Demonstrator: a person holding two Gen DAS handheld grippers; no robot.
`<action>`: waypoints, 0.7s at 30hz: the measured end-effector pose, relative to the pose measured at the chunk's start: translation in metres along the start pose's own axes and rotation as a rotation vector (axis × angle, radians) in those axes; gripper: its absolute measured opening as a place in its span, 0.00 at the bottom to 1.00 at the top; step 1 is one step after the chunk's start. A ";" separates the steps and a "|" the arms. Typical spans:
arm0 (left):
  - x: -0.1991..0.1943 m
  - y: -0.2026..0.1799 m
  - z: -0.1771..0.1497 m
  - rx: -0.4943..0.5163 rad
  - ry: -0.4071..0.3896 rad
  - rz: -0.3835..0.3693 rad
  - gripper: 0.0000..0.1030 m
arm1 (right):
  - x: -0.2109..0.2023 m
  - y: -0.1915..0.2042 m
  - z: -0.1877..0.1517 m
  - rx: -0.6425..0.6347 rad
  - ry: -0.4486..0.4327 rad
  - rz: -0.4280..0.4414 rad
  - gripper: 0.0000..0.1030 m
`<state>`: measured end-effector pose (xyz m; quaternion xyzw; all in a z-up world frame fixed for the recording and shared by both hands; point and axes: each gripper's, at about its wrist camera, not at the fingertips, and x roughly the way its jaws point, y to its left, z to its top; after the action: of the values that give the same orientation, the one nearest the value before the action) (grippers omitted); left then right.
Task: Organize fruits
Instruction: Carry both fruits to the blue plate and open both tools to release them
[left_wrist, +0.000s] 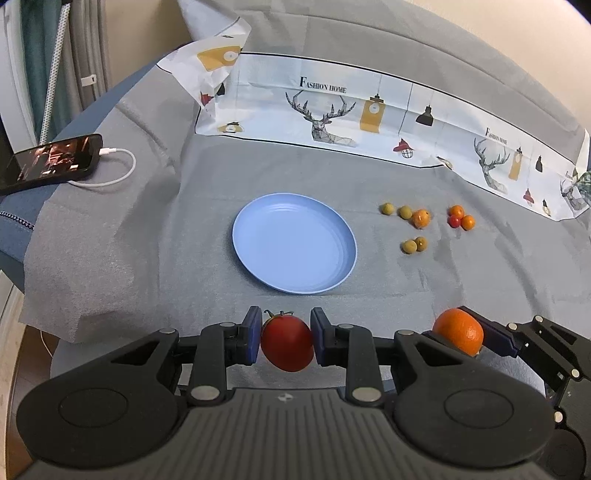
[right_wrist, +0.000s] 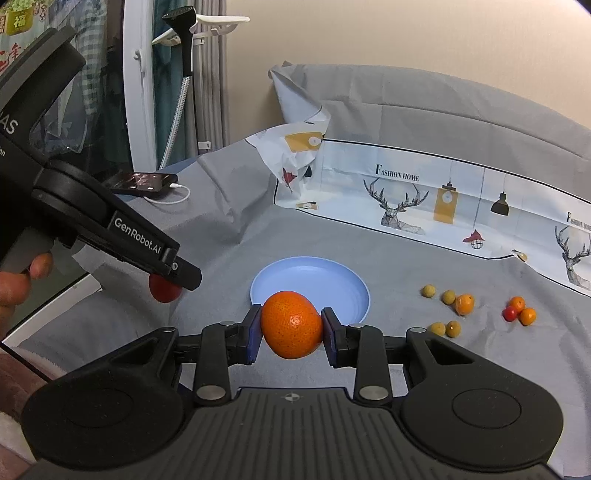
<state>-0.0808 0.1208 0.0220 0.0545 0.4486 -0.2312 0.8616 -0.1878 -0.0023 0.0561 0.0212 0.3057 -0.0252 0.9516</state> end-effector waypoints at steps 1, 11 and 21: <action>0.001 0.001 0.001 -0.003 0.000 0.001 0.30 | 0.001 0.000 0.000 -0.002 0.002 0.000 0.34; 0.020 0.014 0.017 -0.041 0.022 0.017 0.30 | 0.017 -0.012 0.001 0.018 0.031 -0.008 0.34; 0.074 0.014 0.049 -0.029 0.079 0.048 0.30 | 0.065 -0.033 0.003 0.063 0.093 -0.043 0.34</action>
<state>-0.0012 0.0924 -0.0096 0.0616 0.4841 -0.2017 0.8492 -0.1354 -0.0380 0.0199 0.0460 0.3491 -0.0543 0.9344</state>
